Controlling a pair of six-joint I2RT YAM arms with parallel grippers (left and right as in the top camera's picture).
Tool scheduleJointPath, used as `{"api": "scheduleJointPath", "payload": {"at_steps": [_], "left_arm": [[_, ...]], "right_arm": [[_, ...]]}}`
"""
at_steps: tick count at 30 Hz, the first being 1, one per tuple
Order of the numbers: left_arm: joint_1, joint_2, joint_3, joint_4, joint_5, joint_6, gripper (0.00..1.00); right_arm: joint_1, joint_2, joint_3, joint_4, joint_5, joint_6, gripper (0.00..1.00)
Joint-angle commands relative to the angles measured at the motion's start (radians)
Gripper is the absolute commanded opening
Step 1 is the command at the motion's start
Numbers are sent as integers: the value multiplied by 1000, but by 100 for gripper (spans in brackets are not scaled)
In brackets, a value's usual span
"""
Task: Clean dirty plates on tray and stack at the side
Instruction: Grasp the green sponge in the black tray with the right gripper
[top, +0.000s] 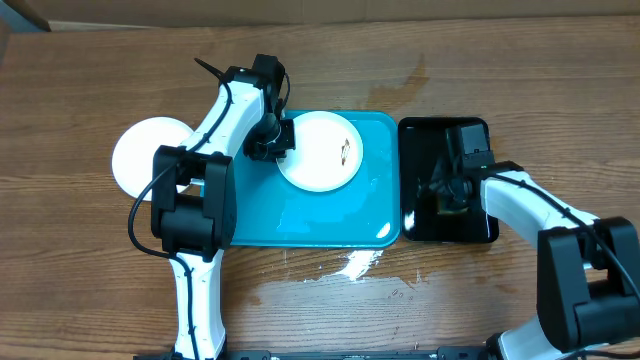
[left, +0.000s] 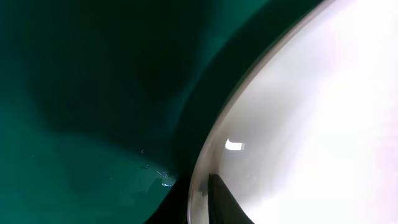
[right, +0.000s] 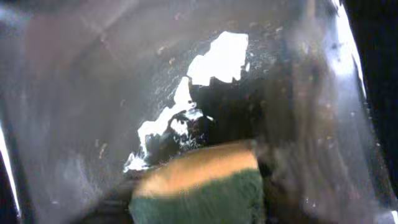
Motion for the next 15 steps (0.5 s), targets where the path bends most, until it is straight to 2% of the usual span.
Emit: {"api": "scheduleJointPath", "payload": {"at_steps": [1, 6, 10, 12, 13, 14, 15], "left_arm": [[4, 14, -5, -9, -46, -1, 12], [4, 14, -5, -9, -45, -2, 13], [4, 14, -5, -8, -61, -2, 13], [4, 14, -5, -6, -70, -2, 13], [4, 14, -5, -5, -74, -2, 13], [4, 14, -5, -5, -79, -2, 13], [4, 14, -5, -6, -81, -2, 13]], "right_arm": [[-2, -57, 29, -51, -28, -39, 77], [-2, -75, 49, -220, -31, -39, 81], [-1, -74, 47, -315, -57, -39, 77], [-1, -74, 47, -335, -66, -39, 69], [-2, -74, 47, -340, -66, -39, 61], [-2, -74, 47, -342, -67, -39, 48], [-2, -74, 47, -346, -76, -39, 41]]}}
